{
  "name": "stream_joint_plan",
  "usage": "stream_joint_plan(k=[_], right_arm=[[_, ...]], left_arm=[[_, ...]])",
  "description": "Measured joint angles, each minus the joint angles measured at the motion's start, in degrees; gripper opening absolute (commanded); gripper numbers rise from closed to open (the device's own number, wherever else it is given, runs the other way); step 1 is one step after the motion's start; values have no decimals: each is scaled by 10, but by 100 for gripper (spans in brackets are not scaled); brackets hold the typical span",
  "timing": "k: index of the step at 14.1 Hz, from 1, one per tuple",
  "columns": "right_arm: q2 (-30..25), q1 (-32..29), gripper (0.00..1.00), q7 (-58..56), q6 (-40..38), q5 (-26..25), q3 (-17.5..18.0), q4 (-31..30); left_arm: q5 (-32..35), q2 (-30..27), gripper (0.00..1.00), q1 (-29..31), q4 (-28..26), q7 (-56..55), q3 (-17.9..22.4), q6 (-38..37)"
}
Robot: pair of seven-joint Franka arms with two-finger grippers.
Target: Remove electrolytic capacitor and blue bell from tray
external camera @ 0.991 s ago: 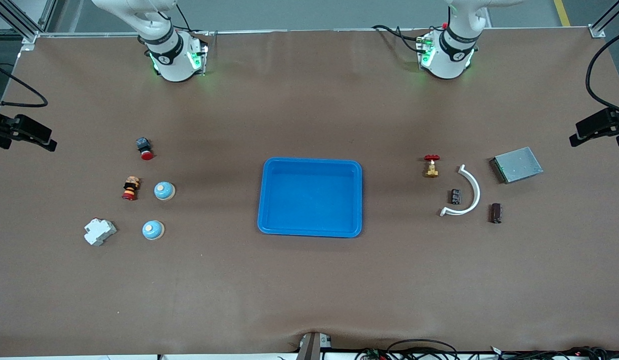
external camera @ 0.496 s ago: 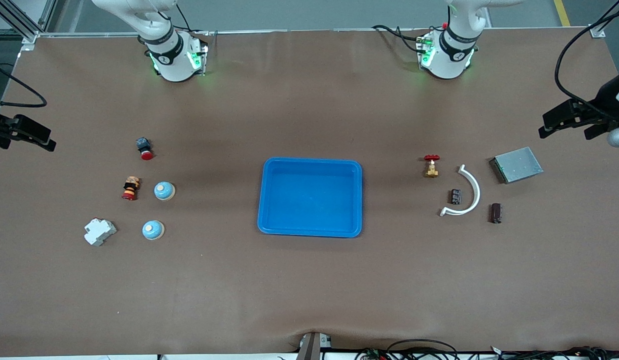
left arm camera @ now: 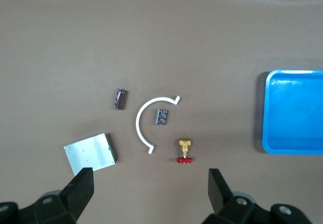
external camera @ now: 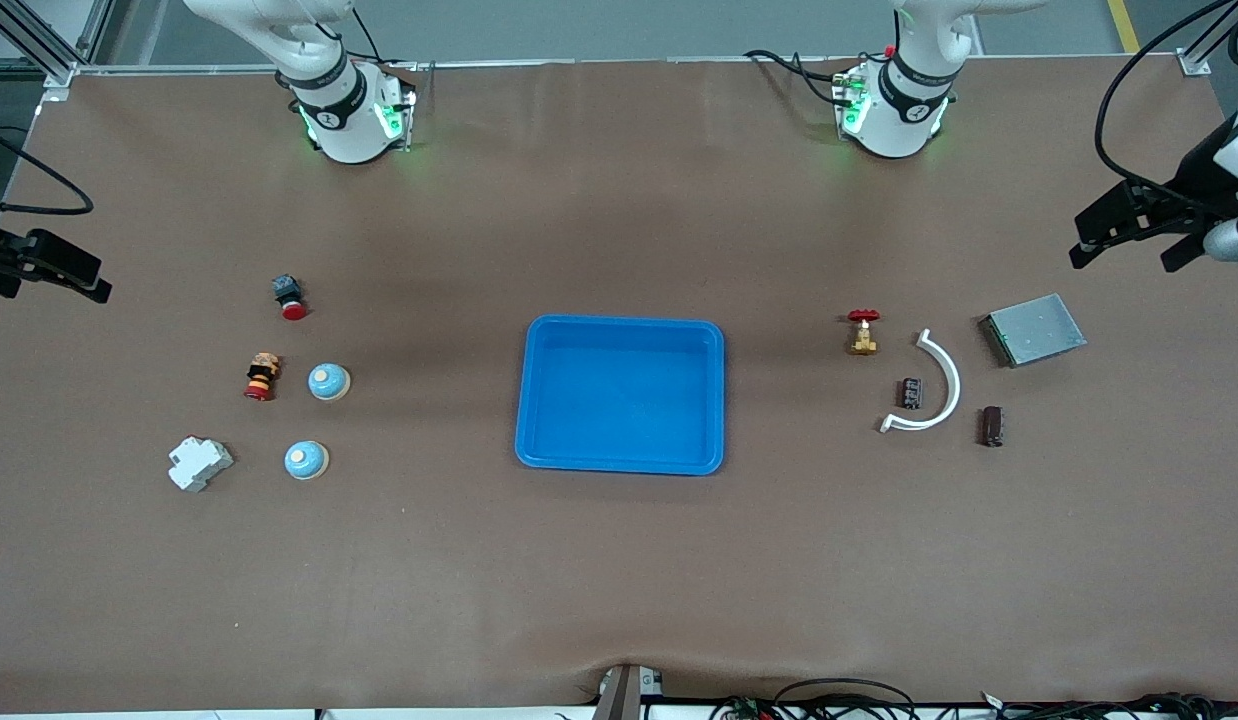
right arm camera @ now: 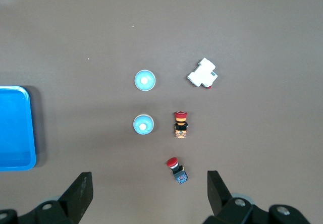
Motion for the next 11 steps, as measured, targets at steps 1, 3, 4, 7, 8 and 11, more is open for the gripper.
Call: stream_joint_plan(k=[1, 3, 4, 7, 8, 11], right_arm=[[0, 0, 100, 0, 0, 0, 0, 0], [0, 0, 100, 0, 0, 0, 0, 0], [0, 0, 100, 0, 0, 0, 0, 0], [0, 0, 100, 0, 0, 0, 0, 0], [0, 0, 100, 0, 0, 0, 0, 0], [0, 0, 100, 0, 0, 0, 0, 0]], left_arm=[[10, 0, 100, 0, 3, 3, -1, 5], [15, 1, 100, 0, 6, 5, -3, 18], [15, 3, 100, 0, 6, 5, -3, 23], [15, 7, 100, -2, 12, 6, -4, 34], [15, 10, 100, -2, 14, 6, -4, 34], [15, 16, 100, -1, 18, 5, -4, 34]])
